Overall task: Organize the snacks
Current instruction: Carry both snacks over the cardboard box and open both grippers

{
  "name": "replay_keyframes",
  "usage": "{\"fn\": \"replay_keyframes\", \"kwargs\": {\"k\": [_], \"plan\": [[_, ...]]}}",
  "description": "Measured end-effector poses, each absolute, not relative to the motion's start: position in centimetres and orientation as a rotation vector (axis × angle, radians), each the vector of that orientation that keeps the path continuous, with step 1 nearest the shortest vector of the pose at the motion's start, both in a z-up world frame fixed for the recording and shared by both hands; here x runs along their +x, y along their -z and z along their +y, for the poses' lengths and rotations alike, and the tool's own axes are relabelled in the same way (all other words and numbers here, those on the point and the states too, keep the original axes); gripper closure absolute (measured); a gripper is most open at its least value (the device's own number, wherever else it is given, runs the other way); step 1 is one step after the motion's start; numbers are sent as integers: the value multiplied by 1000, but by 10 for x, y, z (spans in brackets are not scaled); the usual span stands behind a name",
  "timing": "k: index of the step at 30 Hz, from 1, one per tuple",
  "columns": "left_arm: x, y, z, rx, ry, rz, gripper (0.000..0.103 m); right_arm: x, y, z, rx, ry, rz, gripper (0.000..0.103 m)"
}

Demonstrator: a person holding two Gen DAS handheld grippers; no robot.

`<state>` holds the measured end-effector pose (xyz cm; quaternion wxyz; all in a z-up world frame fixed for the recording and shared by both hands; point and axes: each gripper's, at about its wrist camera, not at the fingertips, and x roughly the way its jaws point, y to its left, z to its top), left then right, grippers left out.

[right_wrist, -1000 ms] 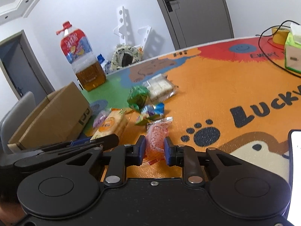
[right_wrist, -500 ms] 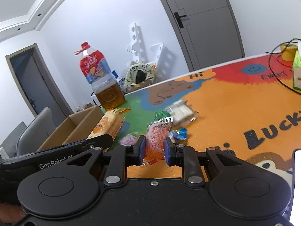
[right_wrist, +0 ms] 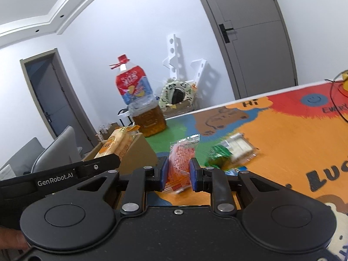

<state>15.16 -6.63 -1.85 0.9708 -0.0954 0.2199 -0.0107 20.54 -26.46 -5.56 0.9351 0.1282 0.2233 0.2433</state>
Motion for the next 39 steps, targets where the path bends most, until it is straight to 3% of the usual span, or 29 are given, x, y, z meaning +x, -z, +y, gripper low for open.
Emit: {"fn": "replay_keyframes", "kwargs": {"k": [39], "plan": [[154,30,41,-336,-144,452,64,232,29,-154,167,-635,448,80]]}}
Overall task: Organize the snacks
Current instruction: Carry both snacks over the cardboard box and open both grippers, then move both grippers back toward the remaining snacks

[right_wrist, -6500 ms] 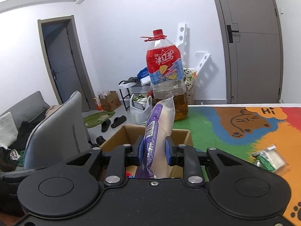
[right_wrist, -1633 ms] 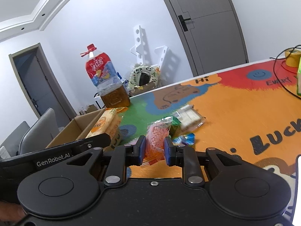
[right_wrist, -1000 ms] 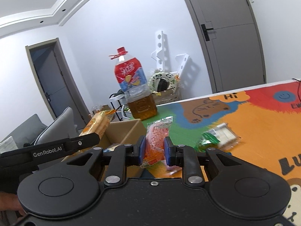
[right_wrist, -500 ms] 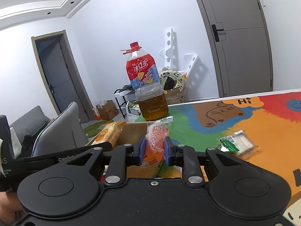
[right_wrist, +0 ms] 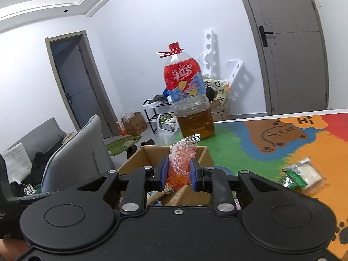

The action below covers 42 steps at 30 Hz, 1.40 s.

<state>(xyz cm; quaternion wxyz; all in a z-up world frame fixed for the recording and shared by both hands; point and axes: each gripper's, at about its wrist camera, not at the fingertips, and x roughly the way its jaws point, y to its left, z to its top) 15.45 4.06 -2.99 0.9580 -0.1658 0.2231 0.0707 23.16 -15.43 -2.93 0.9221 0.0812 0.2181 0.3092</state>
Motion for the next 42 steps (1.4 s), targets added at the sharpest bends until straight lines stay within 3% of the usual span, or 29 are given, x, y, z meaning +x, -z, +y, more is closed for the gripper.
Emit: {"fn": "replay_keyframes", "kwargs": {"k": [14,18,20,33,36,42], "plan": [[151,33,60,-379,-161,458,56,249,35,-127,202,-674,486,80],[152,33,61,-377,-163,462,56,258,40,-124,242,-686,501,62],[152,33,61,-374,-160,463,54,257,41,-129,252,-679,500,61],[152,33,38,-356,-117,465,30,240,50,-177,269,-613,526,58],[152,33,31,-349,-119,470,25,236,54,-189,276,-596,529,44],[151,31,11,-324,-122,479,14,231,58,-216,299,-569,540,38]]}}
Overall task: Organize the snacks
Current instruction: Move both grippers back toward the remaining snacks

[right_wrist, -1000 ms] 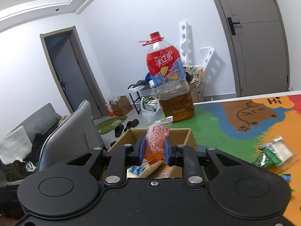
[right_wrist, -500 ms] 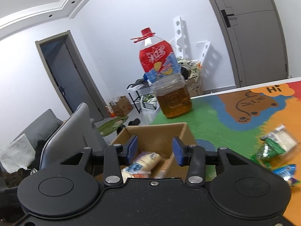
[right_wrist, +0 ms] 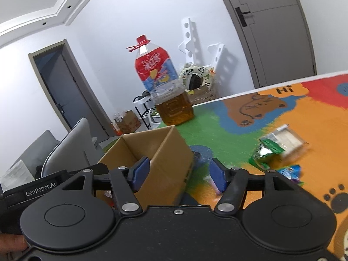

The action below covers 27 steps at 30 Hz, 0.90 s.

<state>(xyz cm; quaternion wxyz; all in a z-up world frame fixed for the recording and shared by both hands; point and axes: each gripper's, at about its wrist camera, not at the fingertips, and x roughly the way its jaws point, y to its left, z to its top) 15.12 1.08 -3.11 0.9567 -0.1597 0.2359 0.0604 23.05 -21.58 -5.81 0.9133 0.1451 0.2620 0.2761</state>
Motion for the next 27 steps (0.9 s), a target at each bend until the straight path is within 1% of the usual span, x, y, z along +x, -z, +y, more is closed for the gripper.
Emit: {"fn": "replay_keyframes", "kwargs": {"k": [3,5,8,14,27], "plan": [[151,29,0,-315,-115,477,10,227,56,-228,302,-556,529,30],[151,29,-8,-303,-108,479,9,225,56,-237,309,-546,522,22],[152,28,-18,-289,-99,488,7,221,56,-251,325,-528,512,17],[153,25,-39,-269,-73,486,7,219,59,-278,352,-497,508,13],[159,20,-83,-221,7,483,6,215,65,-325,408,-430,484,12]]}}
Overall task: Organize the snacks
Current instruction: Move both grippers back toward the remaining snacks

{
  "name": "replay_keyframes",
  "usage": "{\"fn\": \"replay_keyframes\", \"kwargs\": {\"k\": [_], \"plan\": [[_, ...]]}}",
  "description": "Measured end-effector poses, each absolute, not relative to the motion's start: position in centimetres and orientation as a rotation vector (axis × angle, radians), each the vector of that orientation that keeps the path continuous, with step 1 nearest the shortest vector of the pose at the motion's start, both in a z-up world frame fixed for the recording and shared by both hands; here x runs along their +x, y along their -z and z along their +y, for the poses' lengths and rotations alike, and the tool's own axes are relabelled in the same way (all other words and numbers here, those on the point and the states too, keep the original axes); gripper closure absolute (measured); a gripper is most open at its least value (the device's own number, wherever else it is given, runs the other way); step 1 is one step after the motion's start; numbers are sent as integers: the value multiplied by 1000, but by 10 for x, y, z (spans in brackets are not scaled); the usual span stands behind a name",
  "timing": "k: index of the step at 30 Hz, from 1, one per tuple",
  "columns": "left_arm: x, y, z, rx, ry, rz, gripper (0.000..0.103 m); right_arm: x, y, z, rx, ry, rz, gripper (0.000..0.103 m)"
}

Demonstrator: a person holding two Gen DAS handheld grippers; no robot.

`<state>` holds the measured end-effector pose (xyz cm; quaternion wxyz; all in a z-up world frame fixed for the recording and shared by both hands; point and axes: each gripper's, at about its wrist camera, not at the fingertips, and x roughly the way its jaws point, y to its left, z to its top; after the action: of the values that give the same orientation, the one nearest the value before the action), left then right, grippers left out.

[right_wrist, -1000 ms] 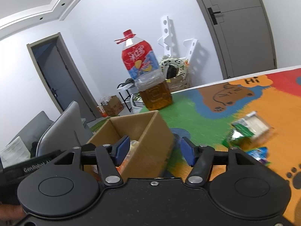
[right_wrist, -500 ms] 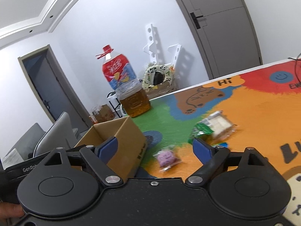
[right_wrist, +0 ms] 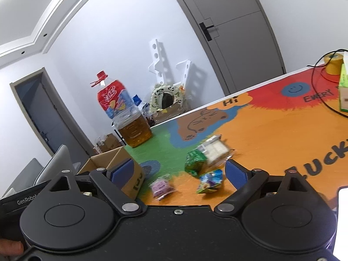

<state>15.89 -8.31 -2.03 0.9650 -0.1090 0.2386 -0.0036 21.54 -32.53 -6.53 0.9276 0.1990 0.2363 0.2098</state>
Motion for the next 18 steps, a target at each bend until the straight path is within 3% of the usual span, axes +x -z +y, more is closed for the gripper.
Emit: {"fn": "replay_keyframes", "kwargs": {"k": [13,18], "plan": [[179,33,-117,-179,57,504,9,227,84,-352,462,-385,511,12],[191,44,-122,-184,56,522,13,237,93,-348,454,-388,542,22]]}}
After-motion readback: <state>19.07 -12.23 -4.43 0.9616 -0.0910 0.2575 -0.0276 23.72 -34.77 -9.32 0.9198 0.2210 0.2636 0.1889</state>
